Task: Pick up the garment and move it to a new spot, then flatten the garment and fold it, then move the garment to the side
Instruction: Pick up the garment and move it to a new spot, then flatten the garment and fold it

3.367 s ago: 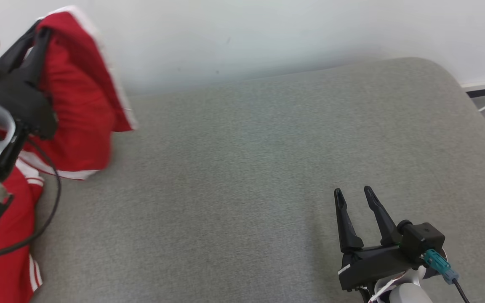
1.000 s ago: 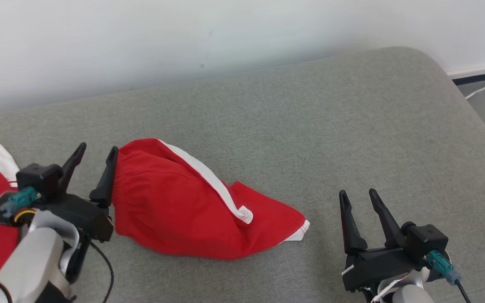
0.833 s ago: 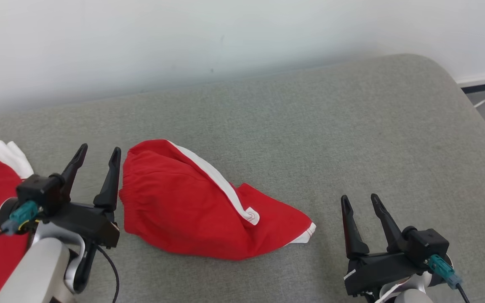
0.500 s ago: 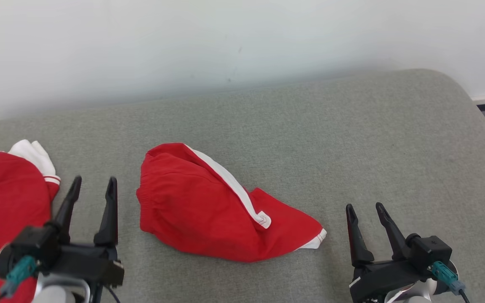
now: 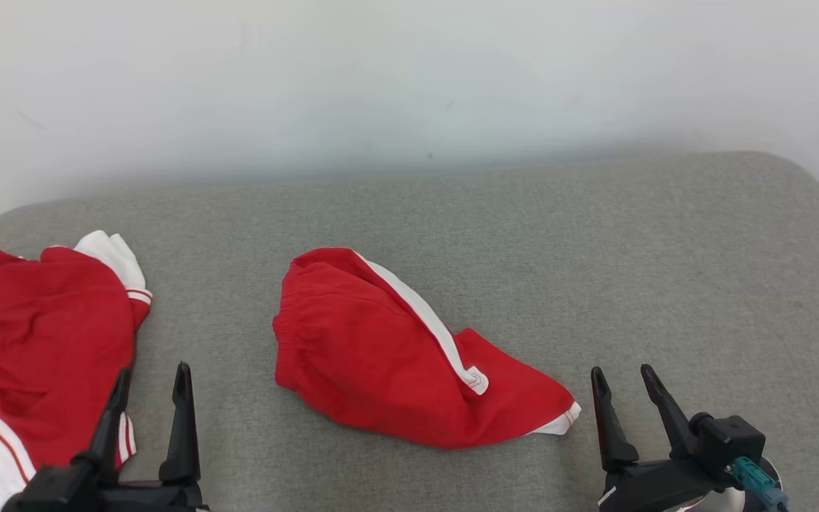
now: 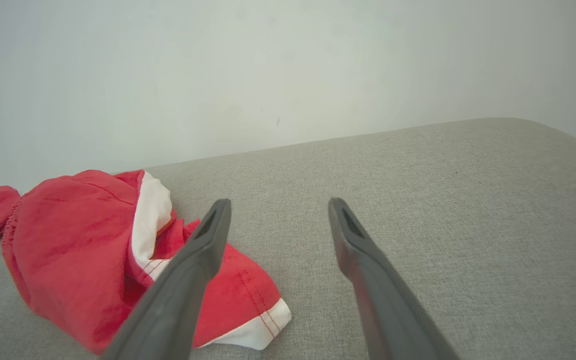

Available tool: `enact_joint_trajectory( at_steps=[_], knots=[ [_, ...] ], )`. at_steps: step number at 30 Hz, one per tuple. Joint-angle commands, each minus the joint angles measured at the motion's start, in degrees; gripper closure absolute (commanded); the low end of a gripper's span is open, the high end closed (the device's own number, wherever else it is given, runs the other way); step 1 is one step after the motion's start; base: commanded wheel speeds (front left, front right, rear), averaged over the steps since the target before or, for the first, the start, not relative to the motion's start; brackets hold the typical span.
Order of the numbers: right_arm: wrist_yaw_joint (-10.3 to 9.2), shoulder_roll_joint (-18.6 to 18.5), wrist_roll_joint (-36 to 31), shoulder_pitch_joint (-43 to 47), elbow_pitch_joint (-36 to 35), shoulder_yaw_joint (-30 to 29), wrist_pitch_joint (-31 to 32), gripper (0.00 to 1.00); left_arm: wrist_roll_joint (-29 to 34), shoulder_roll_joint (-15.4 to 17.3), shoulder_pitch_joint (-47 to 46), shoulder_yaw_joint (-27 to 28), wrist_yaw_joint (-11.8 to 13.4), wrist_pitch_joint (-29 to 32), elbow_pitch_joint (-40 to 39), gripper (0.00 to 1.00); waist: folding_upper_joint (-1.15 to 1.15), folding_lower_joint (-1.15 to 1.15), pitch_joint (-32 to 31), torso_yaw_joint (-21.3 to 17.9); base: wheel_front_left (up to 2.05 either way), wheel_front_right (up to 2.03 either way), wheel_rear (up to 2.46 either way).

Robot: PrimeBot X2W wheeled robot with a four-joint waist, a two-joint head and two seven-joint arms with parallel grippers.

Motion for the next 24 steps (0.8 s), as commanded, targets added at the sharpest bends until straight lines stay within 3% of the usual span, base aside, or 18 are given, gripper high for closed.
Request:
enact_joint_trajectory(
  at_steps=[1,13,24],
  knots=[
    [0.04,-0.3,0.1,0.5,0.1,0.1,-0.2,0.0,0.5,-0.2,0.9,0.3,-0.1,-0.4,-0.3,0.0,0.0,0.0,-0.2,0.5,0.0,0.0,0.0],
    [0.04,-1.4,1.2,0.2,1.9,0.8,0.4,0.0,2.9,-5.9,4.9,5.0,-2.5,-0.4,-1.0,0.0,0.0,0.0,-0.1,1.9,0.0,0.0,0.0],
    [0.04,-4.6,4.6,-4.5,8.8,6.1,8.5,0.0,4.7,-7.7,5.0,6.8,-4.2,-0.4,-0.6,0.0,0.0,0.0,0.0,2.8,0.0,0.0,0.0]
  ],
)
